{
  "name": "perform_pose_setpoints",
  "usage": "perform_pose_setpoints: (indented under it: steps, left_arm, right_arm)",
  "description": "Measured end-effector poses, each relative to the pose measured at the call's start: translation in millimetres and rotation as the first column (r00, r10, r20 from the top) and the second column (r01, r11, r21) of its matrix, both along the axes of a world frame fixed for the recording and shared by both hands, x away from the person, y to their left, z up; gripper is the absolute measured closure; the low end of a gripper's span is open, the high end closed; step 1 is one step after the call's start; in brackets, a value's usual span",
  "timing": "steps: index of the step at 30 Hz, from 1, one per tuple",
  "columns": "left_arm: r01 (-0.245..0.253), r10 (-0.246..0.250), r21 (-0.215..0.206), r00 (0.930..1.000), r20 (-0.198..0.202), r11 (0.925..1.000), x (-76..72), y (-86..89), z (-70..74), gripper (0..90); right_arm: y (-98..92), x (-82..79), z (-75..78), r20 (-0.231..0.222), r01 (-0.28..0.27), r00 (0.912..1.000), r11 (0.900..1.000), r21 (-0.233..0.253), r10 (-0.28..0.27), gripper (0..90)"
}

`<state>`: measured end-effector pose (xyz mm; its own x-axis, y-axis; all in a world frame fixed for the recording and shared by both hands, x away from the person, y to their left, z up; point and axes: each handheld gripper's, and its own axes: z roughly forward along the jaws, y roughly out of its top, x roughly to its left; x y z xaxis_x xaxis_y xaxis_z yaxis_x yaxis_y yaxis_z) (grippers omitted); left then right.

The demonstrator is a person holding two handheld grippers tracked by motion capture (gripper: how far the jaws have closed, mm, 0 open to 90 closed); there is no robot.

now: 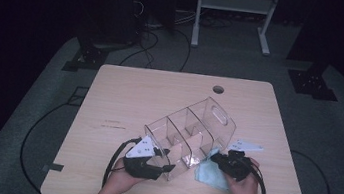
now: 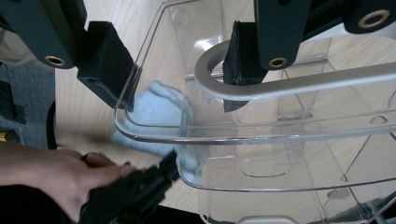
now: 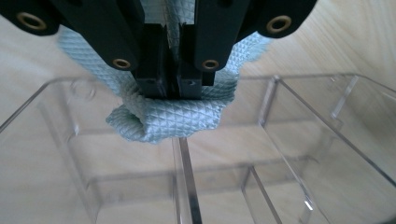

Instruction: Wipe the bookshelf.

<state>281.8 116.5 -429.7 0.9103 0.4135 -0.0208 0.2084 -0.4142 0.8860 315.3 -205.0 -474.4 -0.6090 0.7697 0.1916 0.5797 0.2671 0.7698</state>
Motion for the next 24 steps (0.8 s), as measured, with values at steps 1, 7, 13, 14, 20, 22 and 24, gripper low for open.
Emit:
perform_pose_setpoints:
  steps: [1, 7, 13, 14, 20, 22, 24]
  left_arm:
    - [0.000, 0.000, 0.000, 1.0000, 0.000, 1.0000, 0.0, 0.0, 0.0, 46.0]
    - [0.003, -0.003, -0.001, 1.0000, 0.002, 1.0000, 0.3, 0.4, -0.1, 46.1]
    - [-0.001, 0.001, 0.004, 1.0000, 0.001, 1.0000, 0.1, -0.2, 0.3, 46.0]
    - [-0.001, 0.001, 0.003, 1.0000, 0.000, 1.0000, 0.1, -0.1, 0.3, 46.0]
    - [-0.004, 0.004, 0.002, 1.0000, 0.002, 1.0000, 0.2, 0.2, 0.2, 46.1]
    - [-0.005, 0.005, 0.002, 1.0000, 0.002, 1.0000, 0.1, 0.0, 0.1, 46.0]
    - [-0.006, 0.006, 0.003, 1.0000, 0.002, 1.0000, 0.0, -0.2, 0.1, 46.1]
  right_arm:
    - [0.5, 0.7, -2.4, -0.018, 0.002, 0.9998, 1.000, -0.003, -0.003, 83.8]
    - [-1.8, -3.4, 18.4, 0.058, 0.009, 0.9982, 0.999, 0.042, -0.011, 83.8]
    - [-0.8, -1.0, 2.3, 0.020, 0.005, 0.9998, 1.000, 0.022, -0.006, 83.8]
    - [-0.4, -0.1, -0.6, 0.006, 0.007, 1.0000, 1.000, 0.022, -0.007, 83.8]
    - [-1.2, -2.1, 21.9, 0.073, 0.007, 0.9973, 0.999, 0.049, -0.011, 83.7]
    - [-2.4, -2.9, 28.2, 0.092, 0.004, 0.9957, 0.998, 0.064, -0.010, 83.6]
    - [-3.3, -3.4, 30.5, 0.103, 0.000, 0.9947, 0.998, 0.070, -0.008, 83.7]
